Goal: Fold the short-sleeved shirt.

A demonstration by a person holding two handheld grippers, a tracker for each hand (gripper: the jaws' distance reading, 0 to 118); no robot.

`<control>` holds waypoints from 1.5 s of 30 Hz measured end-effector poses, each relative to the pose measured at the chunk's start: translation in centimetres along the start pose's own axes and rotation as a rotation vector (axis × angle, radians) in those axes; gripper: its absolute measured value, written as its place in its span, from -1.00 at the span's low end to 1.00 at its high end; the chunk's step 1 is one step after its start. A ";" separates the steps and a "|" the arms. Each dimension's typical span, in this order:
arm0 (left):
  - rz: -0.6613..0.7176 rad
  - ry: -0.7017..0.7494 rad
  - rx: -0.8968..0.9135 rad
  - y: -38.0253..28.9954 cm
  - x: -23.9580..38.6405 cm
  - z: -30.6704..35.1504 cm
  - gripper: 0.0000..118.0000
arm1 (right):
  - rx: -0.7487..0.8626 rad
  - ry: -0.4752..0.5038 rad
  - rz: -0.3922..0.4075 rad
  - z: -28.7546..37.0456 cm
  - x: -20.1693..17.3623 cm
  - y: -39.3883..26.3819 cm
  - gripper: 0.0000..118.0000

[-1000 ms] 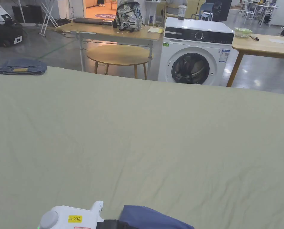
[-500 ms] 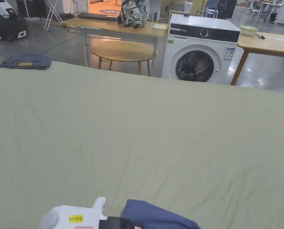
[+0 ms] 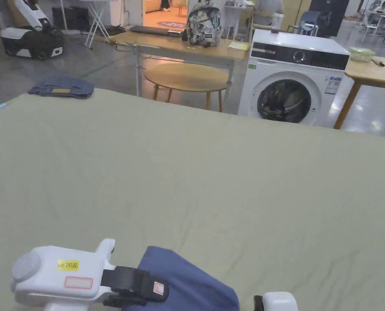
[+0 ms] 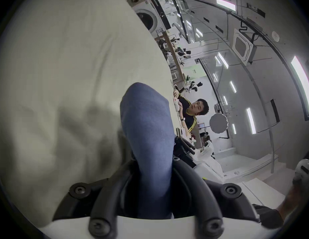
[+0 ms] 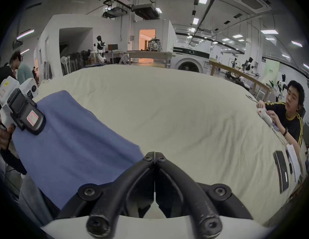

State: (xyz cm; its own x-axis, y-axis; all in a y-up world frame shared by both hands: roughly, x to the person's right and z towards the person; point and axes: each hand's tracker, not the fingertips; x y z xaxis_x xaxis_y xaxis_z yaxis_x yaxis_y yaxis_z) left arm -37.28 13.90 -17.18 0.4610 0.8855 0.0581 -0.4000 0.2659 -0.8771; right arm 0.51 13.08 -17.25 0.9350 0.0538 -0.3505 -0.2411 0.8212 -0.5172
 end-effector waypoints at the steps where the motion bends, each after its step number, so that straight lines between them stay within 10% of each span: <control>1: 0.000 0.010 0.008 0.5 -0.2 1.7 -0.76 | 0.006 0.011 0.002 -0.2 -0.3 0.4 -1.00; 20: 0.078 0.403 0.136 11.4 -4.6 28.0 -0.77 | -0.008 0.090 0.065 -2.9 -5.1 2.8 -1.00; 33: 0.089 0.640 0.133 13.7 -7.3 33.2 -0.76 | -0.048 0.070 0.073 -4.0 -5.8 2.7 -1.00; 41: 0.083 0.835 0.217 13.3 -6.7 34.1 0.05 | -0.057 0.073 0.087 -4.7 -5.7 2.5 -1.00; 45: 0.111 0.917 0.284 14.0 -7.1 36.3 0.06 | -0.056 0.079 0.082 -4.5 -5.8 2.7 -1.00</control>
State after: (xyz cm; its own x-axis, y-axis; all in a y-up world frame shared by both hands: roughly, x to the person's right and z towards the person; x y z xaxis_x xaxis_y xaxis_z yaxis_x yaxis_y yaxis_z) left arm -74.89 25.17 -12.61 0.7998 0.3019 -0.5189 -0.6002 0.3873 -0.6998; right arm -6.75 12.38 -20.13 0.8889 0.0730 -0.4523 -0.3321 0.7827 -0.5263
